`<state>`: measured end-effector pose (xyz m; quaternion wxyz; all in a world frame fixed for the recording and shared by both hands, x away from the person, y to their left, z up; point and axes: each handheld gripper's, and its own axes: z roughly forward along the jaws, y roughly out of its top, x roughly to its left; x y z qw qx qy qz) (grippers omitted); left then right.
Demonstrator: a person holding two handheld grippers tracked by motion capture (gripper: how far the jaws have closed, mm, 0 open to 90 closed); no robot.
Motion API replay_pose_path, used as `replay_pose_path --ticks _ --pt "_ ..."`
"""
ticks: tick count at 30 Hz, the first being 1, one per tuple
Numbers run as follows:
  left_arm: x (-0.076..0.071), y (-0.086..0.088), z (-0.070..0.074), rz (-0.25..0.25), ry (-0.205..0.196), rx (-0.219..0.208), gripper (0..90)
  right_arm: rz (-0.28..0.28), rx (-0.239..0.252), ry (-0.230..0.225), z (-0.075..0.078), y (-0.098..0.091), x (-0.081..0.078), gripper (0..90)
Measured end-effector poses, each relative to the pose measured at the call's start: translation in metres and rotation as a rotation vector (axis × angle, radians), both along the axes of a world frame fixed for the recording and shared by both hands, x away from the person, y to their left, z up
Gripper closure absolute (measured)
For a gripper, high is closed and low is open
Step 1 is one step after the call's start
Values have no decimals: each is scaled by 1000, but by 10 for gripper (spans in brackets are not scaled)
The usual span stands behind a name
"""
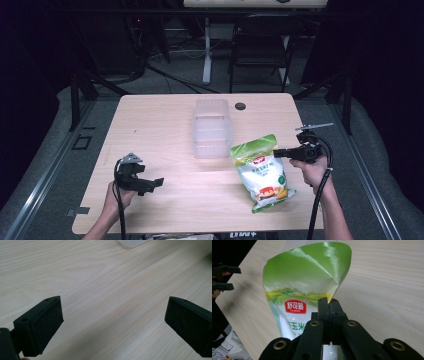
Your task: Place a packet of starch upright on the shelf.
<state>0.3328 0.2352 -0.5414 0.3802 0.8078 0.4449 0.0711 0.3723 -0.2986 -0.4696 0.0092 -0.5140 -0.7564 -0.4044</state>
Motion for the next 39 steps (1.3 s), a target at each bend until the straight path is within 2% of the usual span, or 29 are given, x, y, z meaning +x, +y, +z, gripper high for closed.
replay_pose_path --ticks 14,19,25,30,39 --pt "0 0 1 -8 -14 5 13 35 20 -72 24 8 -12 900" --pt "0 -1 0 -22 -13 23 12 40 2 -107 32 12 -17 900" --pt "-1 -1 1 -21 -15 20 11 68 -3 -158 44 21 -25 900" --pt "-1 -1 1 -15 -15 27 10 87 -6 -163 47 23 -27 900" --pt "0 -1 0 -14 -16 26 10 64 -10 -197 53 23 -29 900"
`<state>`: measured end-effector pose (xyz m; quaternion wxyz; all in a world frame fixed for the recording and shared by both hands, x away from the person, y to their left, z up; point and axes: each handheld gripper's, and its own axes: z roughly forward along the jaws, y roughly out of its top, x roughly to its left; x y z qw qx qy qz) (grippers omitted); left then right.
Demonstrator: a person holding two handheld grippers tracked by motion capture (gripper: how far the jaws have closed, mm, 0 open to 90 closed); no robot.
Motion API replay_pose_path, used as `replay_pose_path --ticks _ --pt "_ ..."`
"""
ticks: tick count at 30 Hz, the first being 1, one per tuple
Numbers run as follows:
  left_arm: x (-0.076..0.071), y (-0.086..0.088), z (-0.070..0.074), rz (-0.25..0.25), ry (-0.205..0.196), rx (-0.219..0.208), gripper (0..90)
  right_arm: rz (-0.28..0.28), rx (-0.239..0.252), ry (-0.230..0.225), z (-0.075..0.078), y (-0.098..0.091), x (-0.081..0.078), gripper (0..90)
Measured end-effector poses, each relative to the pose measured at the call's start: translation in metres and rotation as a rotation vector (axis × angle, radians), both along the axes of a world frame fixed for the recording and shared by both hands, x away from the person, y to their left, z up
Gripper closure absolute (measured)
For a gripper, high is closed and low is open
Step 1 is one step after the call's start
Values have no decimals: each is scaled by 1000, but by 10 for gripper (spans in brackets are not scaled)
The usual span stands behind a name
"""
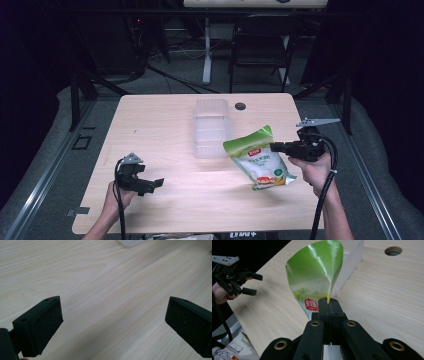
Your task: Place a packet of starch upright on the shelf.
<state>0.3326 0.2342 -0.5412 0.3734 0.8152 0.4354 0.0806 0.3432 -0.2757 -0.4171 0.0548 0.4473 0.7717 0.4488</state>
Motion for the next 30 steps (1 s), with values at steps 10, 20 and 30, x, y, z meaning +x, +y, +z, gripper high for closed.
replay_pose_path --ticks 10,20,30 --pt "0 -1 0 14 -1 0 10 -20 -25 -29 10 4 0 900" --pt "-1 -1 0 22 -2 9 9 -13 -31 -40 19 10 5 900" --pt "-1 0 -1 19 4 7 8 -23 -7 -56 27 7 8 900"
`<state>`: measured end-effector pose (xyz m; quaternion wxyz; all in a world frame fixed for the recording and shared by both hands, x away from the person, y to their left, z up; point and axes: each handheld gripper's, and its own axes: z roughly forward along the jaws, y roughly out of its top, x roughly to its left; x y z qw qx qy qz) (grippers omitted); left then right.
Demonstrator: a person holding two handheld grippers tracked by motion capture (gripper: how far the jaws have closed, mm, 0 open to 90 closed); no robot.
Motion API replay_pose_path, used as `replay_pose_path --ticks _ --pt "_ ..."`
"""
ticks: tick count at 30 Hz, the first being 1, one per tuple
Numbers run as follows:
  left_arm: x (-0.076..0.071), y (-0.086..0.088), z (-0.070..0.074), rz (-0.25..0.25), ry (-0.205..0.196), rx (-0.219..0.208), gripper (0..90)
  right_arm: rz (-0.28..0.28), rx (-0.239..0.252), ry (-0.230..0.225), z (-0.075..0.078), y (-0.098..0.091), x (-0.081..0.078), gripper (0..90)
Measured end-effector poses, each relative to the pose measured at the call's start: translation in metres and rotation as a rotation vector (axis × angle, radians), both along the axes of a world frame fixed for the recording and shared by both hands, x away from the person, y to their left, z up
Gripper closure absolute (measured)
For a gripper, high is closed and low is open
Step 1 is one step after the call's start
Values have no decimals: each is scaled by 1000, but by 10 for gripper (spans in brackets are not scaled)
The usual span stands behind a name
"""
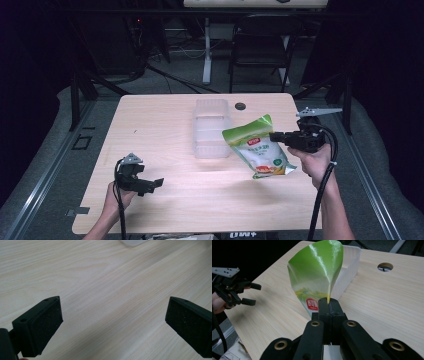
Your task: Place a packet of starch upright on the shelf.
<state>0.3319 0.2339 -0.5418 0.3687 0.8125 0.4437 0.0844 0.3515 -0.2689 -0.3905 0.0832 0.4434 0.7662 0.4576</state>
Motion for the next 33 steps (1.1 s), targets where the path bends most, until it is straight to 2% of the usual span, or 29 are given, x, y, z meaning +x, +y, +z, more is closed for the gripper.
replay_pose_path --ticks 9,22,33 --pt "0 0 0 -6 0 -6 8 -22 9 -27 12 -3 4 900" --pt "0 0 0 -7 -3 -5 8 -48 -9 -59 31 -2 16 900" --pt "0 -1 0 -3 -1 -4 7 -65 -11 -68 40 1 28 900"
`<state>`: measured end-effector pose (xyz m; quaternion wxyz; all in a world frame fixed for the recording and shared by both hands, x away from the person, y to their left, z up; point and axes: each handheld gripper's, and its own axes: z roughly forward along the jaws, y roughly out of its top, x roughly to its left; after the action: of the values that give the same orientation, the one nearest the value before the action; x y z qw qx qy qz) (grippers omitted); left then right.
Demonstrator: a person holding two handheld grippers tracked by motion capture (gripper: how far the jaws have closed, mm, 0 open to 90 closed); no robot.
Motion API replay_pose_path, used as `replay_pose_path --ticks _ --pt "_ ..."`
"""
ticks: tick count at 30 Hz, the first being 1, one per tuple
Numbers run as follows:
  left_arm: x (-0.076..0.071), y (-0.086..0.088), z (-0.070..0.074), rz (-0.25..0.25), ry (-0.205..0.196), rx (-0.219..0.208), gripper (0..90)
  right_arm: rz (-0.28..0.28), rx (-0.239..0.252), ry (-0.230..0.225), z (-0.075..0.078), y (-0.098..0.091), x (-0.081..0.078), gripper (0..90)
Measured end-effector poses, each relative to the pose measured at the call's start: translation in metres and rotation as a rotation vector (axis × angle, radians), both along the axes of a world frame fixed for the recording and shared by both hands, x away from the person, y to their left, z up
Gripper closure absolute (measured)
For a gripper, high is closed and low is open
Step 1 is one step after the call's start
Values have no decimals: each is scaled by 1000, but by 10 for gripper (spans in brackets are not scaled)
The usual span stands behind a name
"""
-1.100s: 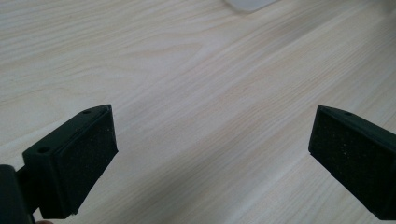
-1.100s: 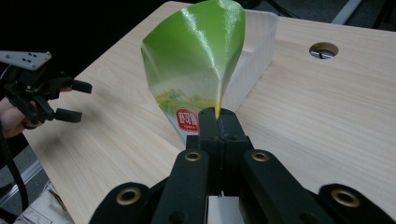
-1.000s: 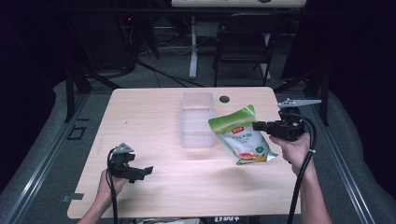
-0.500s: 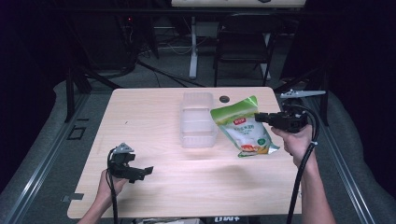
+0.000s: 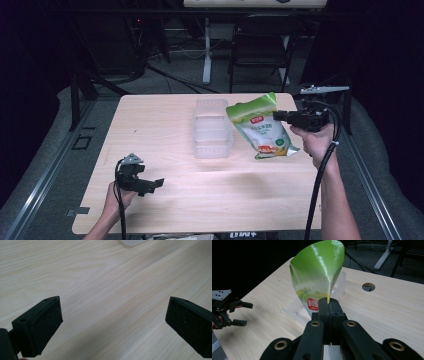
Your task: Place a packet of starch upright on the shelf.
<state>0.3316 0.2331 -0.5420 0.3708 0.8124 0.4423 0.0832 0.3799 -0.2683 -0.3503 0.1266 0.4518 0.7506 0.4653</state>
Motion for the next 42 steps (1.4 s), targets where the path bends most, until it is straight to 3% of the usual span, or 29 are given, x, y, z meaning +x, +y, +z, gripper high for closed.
replay_pose_path --ticks 23,42 --pt "1 -1 0 -8 -2 -5 6 5 -18 -38 24 28 31 900" --pt "1 -2 -1 -15 -2 2 4 36 -8 -58 37 46 43 900"
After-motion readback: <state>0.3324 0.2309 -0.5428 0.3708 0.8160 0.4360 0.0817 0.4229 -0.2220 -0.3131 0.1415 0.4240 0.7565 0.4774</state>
